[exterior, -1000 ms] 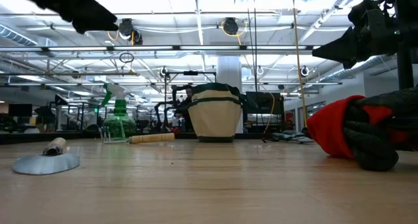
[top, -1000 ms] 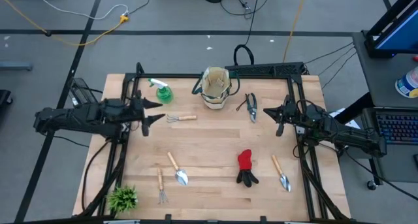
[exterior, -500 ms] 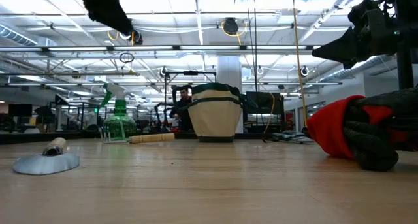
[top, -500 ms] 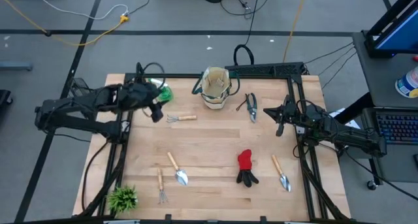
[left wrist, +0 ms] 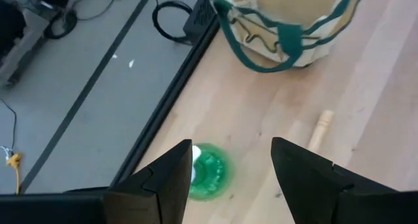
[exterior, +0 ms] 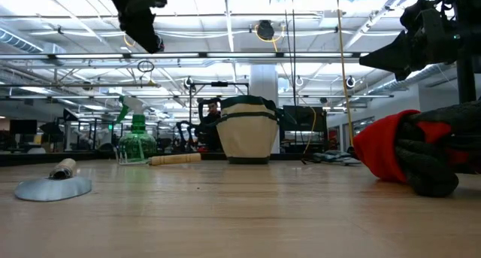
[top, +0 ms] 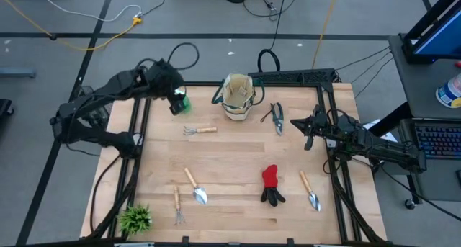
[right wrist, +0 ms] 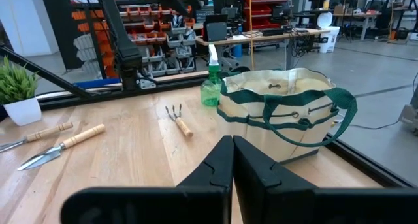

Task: Pick & Place Garden tools in Gardening bag
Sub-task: Put the spray bottle into the gardening bag

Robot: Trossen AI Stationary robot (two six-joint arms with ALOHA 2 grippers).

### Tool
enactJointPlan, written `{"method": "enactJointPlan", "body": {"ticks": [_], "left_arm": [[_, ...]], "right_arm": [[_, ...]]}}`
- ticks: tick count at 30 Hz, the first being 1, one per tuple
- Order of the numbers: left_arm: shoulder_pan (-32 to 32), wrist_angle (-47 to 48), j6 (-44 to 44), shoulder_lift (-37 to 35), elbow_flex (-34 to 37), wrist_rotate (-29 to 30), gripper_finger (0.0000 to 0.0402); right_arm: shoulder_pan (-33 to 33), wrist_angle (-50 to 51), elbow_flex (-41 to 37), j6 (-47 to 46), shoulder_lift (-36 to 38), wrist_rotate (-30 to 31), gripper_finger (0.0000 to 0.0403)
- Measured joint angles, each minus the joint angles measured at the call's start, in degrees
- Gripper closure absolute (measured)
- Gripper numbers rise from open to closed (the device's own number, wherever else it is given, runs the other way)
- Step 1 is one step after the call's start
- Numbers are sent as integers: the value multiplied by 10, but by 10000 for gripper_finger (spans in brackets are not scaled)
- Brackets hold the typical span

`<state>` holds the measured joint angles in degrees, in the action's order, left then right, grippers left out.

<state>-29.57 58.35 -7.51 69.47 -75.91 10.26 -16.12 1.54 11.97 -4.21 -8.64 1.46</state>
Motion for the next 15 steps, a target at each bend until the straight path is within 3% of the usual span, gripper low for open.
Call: {"method": "enactJointPlan", "body": {"ticks": [6, 10, 15], "left_arm": [[-61, 44, -78, 48, -17, -57, 185], [-90, 106, -140, 72, -26, -58, 185], [-123, 118, -221, 81, -27, -56, 185]], "right_arm": [[0, 0, 0, 0, 0, 1, 403], [0, 0, 0, 3, 0, 3, 403], [0, 0, 0, 4, 0, 3, 403]]}}
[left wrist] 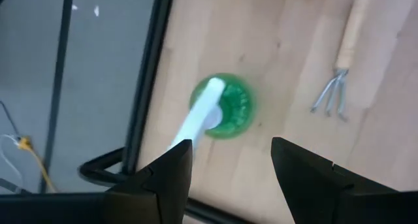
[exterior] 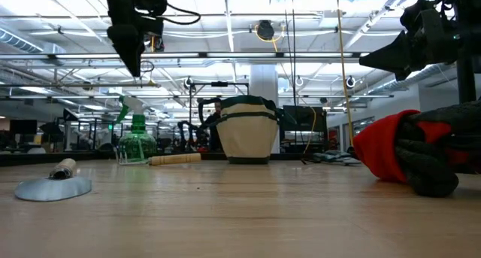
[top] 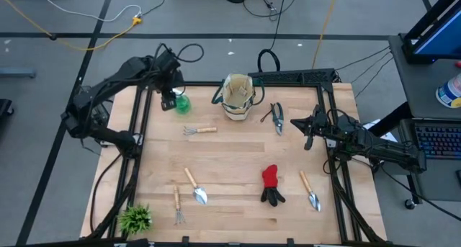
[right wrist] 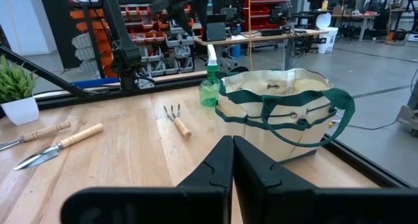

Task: Pick & Place Garden tools in Gardening bag
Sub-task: Put the spray bottle into the gardening bag

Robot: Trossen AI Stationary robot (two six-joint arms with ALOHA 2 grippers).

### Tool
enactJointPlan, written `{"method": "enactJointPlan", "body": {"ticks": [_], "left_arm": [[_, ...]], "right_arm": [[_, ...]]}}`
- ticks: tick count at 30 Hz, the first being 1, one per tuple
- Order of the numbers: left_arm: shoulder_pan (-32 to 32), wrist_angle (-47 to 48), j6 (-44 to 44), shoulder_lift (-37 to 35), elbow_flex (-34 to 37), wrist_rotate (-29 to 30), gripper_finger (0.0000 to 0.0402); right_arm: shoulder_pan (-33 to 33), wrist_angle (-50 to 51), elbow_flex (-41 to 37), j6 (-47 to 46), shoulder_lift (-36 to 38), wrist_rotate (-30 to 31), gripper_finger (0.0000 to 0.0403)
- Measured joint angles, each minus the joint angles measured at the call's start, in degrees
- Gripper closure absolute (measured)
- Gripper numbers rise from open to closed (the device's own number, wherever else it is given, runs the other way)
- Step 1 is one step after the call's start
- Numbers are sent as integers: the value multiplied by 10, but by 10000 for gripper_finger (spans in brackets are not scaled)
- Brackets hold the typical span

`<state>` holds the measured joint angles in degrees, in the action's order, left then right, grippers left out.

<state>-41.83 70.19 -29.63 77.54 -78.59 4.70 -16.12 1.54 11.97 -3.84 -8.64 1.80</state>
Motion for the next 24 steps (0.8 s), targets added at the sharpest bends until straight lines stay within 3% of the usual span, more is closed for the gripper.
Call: {"method": "enactJointPlan", "body": {"ticks": [10, 24], "left_arm": [[-27, -1, -119, 5, 0, 15, 185], [-29, -5, -157, 93, 0, 48, 185]], "right_arm": [[0, 0, 0, 0, 0, 0, 403], [0, 0, 0, 0, 0, -1, 403]]}}
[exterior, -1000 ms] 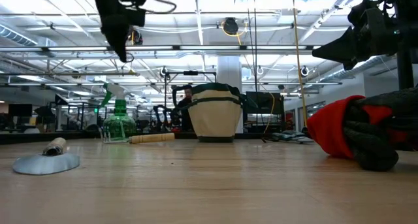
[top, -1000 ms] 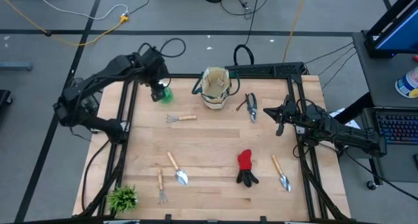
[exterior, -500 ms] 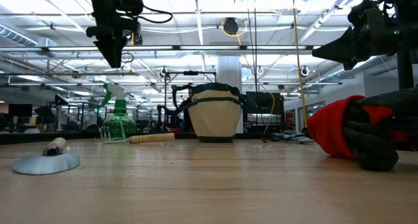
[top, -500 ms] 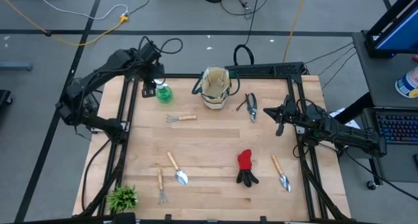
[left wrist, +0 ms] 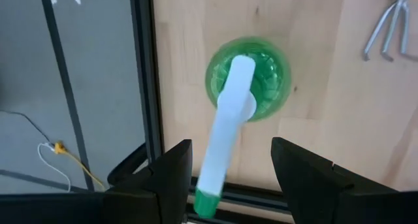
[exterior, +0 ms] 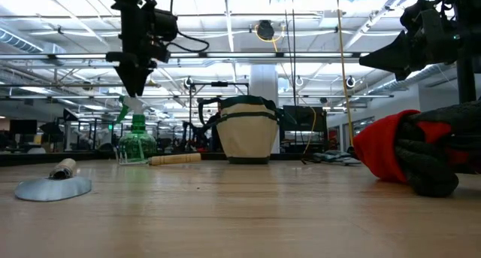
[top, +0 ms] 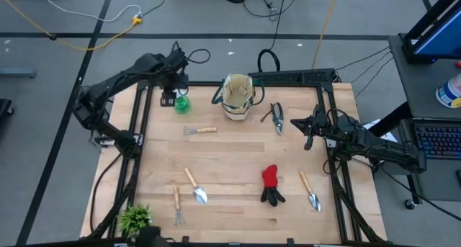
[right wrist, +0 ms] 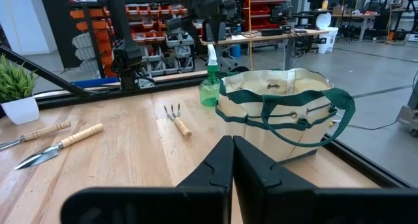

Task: Pick & Place Garden tools in Gardening bag
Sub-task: Put the spray bottle into the gardening bag

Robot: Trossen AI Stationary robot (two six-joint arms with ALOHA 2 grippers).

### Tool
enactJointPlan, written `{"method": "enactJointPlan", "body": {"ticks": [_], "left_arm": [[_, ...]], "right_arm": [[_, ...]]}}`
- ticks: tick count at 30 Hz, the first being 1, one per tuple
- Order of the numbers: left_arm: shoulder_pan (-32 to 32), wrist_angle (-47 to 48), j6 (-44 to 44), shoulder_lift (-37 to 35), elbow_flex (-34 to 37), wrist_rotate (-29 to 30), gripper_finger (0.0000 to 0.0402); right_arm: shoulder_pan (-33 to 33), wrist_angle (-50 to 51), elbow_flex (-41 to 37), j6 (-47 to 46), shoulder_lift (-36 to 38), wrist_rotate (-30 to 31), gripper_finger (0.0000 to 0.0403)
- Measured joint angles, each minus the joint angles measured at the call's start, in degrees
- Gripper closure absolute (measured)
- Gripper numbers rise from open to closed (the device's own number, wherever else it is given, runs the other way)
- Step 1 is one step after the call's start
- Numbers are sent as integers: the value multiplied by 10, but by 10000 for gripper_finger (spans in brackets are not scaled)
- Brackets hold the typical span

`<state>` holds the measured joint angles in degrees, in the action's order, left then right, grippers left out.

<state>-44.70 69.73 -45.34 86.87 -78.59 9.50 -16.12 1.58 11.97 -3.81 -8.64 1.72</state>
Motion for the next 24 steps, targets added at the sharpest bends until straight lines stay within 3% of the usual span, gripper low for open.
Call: {"method": "enactJointPlan", "body": {"ticks": [17, 24], "left_arm": [[-13, -9, -9, 39, 1, -5, 185], [-18, -9, -5, 35, 1, -38, 185]], "right_arm": [[0, 0, 0, 0, 0, 0, 403], [0, 0, 0, 0, 0, 0, 403]]}}
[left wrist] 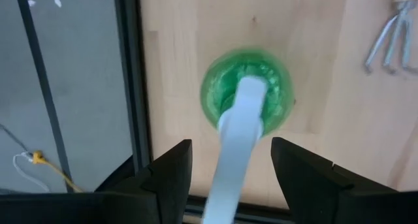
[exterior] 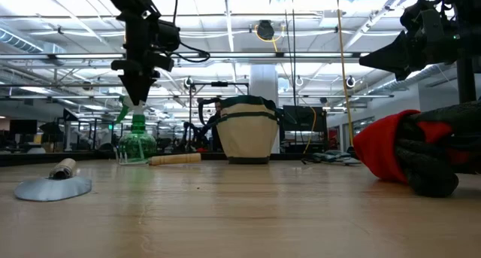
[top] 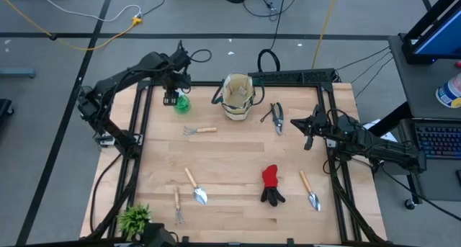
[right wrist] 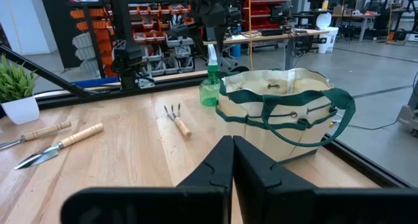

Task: Pick & Place Garden tools in Gardening bag
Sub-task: Put the spray bottle into the gardening bag

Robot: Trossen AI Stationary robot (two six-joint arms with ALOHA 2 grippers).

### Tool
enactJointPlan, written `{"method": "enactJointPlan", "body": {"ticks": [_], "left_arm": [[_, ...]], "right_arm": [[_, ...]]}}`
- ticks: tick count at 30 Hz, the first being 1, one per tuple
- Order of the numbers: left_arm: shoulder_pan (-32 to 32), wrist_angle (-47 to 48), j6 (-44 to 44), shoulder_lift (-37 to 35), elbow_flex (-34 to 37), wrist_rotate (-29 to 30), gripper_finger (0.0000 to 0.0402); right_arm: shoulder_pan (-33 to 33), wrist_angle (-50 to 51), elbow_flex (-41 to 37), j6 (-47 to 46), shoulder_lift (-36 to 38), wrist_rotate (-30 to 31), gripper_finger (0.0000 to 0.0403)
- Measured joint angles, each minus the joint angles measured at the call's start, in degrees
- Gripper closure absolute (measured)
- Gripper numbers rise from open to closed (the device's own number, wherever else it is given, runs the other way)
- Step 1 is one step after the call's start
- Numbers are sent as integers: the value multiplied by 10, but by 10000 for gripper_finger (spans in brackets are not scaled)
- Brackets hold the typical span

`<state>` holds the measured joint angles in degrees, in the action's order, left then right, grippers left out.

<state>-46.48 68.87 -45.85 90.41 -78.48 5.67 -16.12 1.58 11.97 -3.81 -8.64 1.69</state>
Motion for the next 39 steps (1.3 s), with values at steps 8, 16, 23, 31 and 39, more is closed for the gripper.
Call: {"method": "enactJointPlan", "body": {"ticks": [8, 16, 23, 31, 39], "left_arm": [[0, 0, 17, 0, 0, 3, 185], [0, 0, 41, 0, 0, 23, 185], [0, -1, 41, 0, 0, 23, 185], [0, -1, 41, 0, 0, 23, 185], [0, -1, 41, 0, 0, 19, 185]], "right_arm": [[0, 0, 0, 0, 0, 0, 403], [0, 0, 0, 0, 0, 0, 403], [0, 0, 0, 0, 0, 0, 403], [0, 0, 0, 0, 0, 0, 403], [0, 0, 0, 0, 0, 0, 403]]}}
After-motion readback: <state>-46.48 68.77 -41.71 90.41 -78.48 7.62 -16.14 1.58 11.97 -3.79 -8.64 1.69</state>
